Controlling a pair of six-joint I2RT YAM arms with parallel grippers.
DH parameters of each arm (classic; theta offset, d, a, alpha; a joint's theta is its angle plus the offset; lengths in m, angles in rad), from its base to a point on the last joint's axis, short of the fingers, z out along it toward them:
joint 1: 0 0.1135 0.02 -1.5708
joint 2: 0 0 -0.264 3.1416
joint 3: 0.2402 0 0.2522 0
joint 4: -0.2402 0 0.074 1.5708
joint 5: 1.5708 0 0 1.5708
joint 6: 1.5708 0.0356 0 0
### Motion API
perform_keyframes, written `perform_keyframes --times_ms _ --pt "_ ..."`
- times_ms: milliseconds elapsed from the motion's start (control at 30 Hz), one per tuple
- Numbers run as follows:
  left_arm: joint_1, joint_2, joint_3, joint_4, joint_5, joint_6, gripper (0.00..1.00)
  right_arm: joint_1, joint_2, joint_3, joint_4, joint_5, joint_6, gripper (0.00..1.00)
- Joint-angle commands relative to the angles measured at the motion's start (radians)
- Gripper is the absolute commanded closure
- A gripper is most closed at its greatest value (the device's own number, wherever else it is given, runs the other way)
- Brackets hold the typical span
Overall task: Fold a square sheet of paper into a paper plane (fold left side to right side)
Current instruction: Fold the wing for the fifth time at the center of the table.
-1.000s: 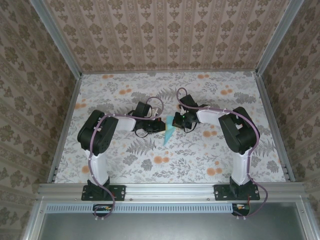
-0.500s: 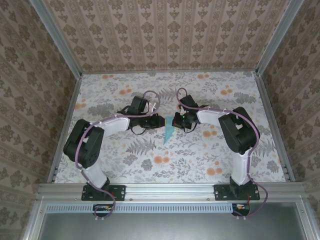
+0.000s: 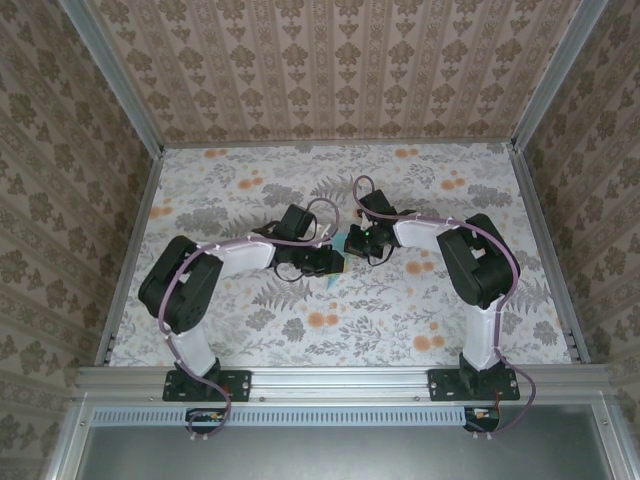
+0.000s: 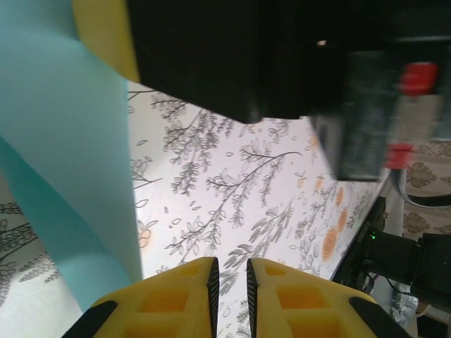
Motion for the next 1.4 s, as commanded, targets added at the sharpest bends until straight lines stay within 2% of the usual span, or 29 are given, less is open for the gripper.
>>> perform_keyframes --times_ms 0,300,700,733,1067,1367 --pt "0.002 0.022 0.011 -0.044 -0.017 0.009 0.80 -0.003 0.025 -0.045 -0.099 0.066 -0.012 1.00" --pt "0.001 0.055 0.003 -0.071 -0.056 0.027 0.80 -0.003 0.025 -0.040 -0.109 0.074 -0.018 1.00" --pt "-0.004 0.087 -0.002 -0.080 -0.057 0.034 0.80 -0.002 0.023 -0.030 -0.122 0.081 -0.024 1.00" --pt "-0.005 0.089 -0.002 -0.084 -0.089 0.035 0.80 -0.001 0.023 -0.030 -0.125 0.081 -0.026 1.00" --pt "-0.005 0.092 -0.015 -0.108 -0.121 0.044 0.80 -0.001 0.017 -0.031 -0.125 0.085 -0.034 1.00" --pt "-0.009 0.104 -0.058 -0.097 -0.128 0.039 0.84 -0.007 -0.076 -0.070 0.037 0.004 -0.048 1.00"
